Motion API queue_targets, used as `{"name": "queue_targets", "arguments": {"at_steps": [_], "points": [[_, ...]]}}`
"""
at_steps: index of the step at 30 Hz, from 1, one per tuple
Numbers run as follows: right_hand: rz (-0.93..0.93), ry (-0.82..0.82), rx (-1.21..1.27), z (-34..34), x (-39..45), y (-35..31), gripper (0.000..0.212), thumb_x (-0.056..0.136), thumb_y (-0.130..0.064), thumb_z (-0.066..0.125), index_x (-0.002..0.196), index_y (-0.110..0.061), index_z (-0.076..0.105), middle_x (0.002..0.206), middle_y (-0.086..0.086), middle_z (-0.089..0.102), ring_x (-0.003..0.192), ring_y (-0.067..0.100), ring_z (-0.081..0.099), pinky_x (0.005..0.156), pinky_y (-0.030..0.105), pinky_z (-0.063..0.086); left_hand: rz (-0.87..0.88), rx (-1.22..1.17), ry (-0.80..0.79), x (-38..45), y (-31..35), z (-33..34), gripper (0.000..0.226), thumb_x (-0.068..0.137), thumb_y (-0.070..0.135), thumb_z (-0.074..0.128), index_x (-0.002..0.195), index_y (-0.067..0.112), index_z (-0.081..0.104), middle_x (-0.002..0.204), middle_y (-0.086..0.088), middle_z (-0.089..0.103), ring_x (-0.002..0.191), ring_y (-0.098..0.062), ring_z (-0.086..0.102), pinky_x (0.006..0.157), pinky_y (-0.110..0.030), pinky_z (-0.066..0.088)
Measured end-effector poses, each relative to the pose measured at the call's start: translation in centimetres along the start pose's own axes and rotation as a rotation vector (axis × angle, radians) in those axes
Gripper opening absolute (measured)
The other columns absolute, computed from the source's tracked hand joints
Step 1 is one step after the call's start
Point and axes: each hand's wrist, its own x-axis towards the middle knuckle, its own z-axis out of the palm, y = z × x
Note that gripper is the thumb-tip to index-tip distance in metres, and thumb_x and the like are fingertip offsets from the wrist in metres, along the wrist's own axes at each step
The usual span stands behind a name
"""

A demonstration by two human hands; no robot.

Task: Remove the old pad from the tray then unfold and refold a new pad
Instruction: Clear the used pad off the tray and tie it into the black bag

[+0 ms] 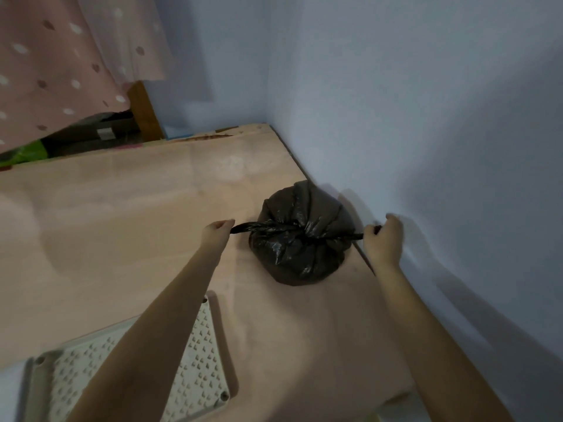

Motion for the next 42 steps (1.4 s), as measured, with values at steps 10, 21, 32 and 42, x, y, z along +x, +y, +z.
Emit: {"name": "queue_targets", "arguments": {"at_steps": [10,21,32,42], "points": [[-0.375,-0.169,0.167,1.6,-6.9,-6.4,0.035,0.094,-0.017,0.049,0.129,-0.008,0.05,0.124,0.007,0.056,0.114,0.019,0.056,0.09,0.025,0.044,0.117,0.526,0.03,-2.0,0.1,-2.4,0.032,0.092,0.023,0.051,0.108,-0.002,0.063,0.095,-0.021,0.065,0.088,-0.035,0.059,0.071,-0.036,0.044],[-1.102,-0.764,-0.414,9.4,-16.7,-9.5,0.037,0.097,-0.029,0.041,0.128,-0.009,0.044,0.129,0.012,0.048,0.119,0.028,0.046,0.098,0.039,0.039,0.19,1.197,0.075,-10.9,-4.6,-6.1,0.041,0.097,0.025,0.037,0.137,0.02,0.046,0.134,-0.006,0.051,0.121,-0.026,0.049,0.094,-0.038,0.045],[-1.534,-1.055,-0.495,11.0,-30.8,-13.9,0.044,0.098,-0.029,0.036,0.134,-0.005,0.037,0.135,0.017,0.042,0.122,0.032,0.041,0.099,0.042,0.037,-0.271,1.001,0.564,-26.1,-13.3,-16.3,0.038,0.096,0.019,0.035,0.131,0.016,0.05,0.131,-0.007,0.054,0.118,-0.026,0.052,0.085,-0.036,0.046],[-1.633,-1.201,-0.571,9.4,-44.5,-12.8,0.041,0.096,-0.025,0.036,0.132,-0.008,0.043,0.133,0.013,0.048,0.117,0.03,0.05,0.088,0.038,0.044,-0.485,0.913,0.672,-35.7,-19.5,-23.6,0.039,0.096,0.023,0.036,0.133,0.014,0.047,0.132,-0.009,0.051,0.121,-0.028,0.047,0.095,-0.037,0.04]]}}
